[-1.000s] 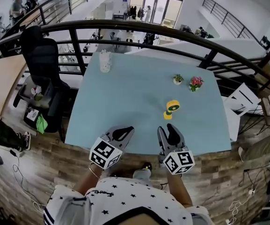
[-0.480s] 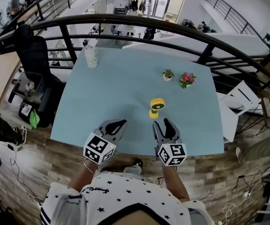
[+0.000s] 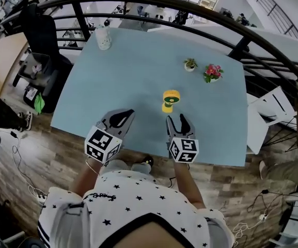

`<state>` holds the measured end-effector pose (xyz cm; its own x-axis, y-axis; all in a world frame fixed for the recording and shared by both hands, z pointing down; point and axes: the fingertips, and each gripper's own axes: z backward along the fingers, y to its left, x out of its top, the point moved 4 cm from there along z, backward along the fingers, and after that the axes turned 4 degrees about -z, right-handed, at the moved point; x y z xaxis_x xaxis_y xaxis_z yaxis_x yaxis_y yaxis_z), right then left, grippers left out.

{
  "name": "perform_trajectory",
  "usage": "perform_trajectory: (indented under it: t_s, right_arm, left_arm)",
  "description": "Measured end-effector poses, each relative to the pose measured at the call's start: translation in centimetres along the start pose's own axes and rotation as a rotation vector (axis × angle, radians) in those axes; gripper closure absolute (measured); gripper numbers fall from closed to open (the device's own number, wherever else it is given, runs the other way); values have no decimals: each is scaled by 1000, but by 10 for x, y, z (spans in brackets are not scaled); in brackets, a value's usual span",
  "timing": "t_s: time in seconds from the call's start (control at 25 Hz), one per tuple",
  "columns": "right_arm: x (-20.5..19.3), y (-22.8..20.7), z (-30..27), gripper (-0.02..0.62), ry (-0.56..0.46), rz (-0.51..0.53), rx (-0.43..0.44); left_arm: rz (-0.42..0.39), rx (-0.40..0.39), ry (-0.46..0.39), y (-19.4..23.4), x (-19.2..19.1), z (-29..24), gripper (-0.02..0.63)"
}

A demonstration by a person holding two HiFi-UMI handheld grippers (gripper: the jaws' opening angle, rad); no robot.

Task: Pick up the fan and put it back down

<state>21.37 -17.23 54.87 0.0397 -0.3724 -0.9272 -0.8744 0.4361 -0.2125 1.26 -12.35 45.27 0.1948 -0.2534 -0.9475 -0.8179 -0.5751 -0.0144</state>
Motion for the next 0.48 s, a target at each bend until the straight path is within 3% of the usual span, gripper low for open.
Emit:
perform_trajectory:
  t_s: [0.48]
  right_arm:
    - [-37, -16, -42, 360, 83, -7, -31]
  left_arm:
    - [42, 103, 28, 12, -12, 5, 577]
